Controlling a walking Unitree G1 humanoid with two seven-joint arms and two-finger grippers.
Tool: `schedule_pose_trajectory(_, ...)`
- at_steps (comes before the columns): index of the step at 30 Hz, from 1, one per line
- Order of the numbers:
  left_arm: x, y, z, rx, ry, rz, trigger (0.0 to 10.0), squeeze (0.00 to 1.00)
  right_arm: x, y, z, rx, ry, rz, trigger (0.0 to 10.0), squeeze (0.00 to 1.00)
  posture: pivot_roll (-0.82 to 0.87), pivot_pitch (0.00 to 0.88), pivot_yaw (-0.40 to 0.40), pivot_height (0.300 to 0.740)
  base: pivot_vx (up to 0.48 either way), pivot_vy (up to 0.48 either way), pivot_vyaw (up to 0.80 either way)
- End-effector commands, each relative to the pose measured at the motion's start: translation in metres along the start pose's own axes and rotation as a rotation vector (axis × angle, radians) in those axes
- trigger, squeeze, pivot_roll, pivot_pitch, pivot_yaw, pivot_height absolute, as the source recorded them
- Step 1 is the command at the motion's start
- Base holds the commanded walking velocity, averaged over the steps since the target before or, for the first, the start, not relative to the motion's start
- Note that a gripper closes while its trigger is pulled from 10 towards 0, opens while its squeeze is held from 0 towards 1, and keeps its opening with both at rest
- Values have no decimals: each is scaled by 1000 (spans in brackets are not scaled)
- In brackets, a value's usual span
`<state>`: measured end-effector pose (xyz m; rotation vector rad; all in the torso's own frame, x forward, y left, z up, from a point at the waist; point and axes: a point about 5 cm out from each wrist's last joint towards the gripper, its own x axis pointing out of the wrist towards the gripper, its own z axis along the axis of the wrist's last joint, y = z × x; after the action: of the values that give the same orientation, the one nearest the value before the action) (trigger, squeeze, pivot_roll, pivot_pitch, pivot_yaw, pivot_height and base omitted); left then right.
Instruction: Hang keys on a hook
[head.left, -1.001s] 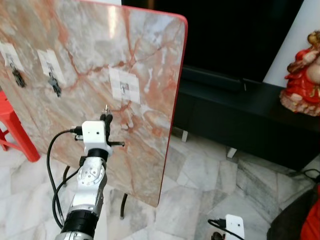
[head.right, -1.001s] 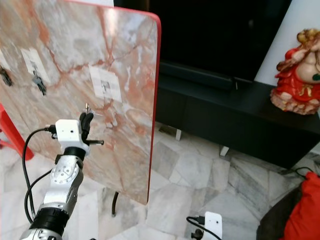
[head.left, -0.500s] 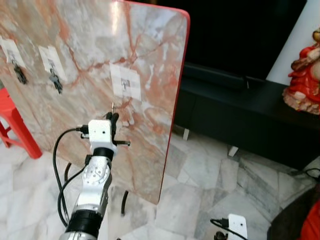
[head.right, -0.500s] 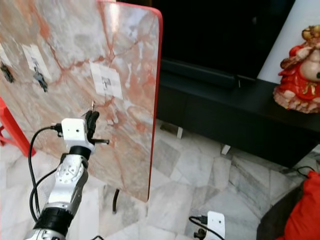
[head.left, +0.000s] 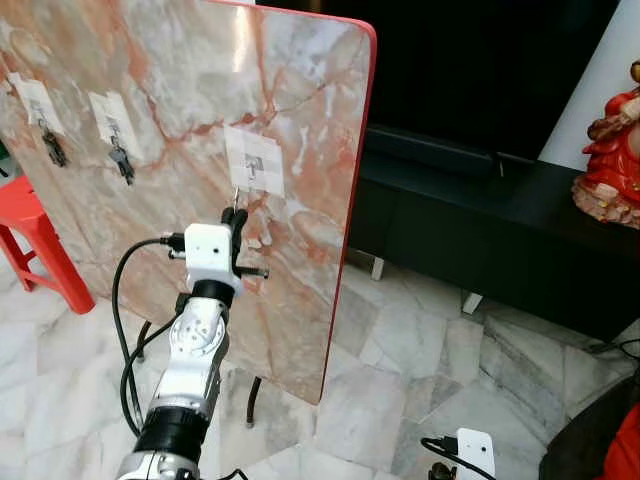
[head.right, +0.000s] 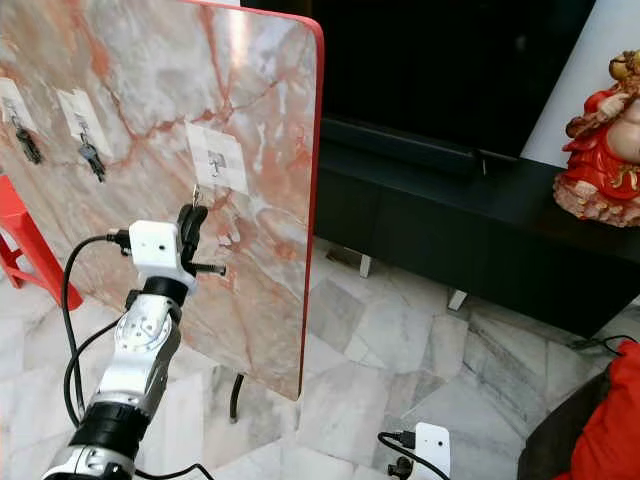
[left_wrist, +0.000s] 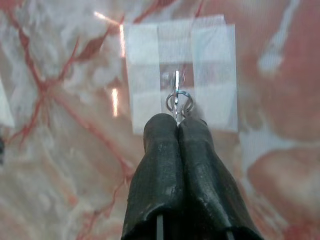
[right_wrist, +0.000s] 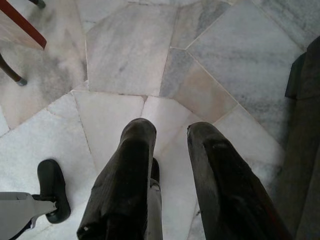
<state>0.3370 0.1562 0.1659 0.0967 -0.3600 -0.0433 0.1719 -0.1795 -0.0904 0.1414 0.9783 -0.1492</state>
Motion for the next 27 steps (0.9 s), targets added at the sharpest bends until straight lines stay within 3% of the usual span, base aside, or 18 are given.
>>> schedule_pose_trajectory(1,4,3,3,-11,-1,6,10000,0,0,-2,1,-5,3,-5,10000,0,81,0,-76,733,0,0,0)
schedule_pose_trajectory(10,3,5,1,-7,10,18,10000,0,0,-2,1,-2,4,-4,10000,0,81,0,-76,733,0,0,0)
schedule_pose_trajectory(15,-9,8,-5,2,24,17,10000,0,0,-2,0,-1,5,-4,10000,0,78,0,-73,733,0,0,0)
schedule_pose_trajectory(19,-30,16,-18,18,70,32,10000,0,0,-2,0,0,5,-6,10000,0,78,0,-72,733,0,0,0)
schedule_pose_trajectory(27,-46,20,-31,27,126,34,10000,0,0,-3,-2,-2,10,-9,10000,0,77,0,-70,733,0,0,0)
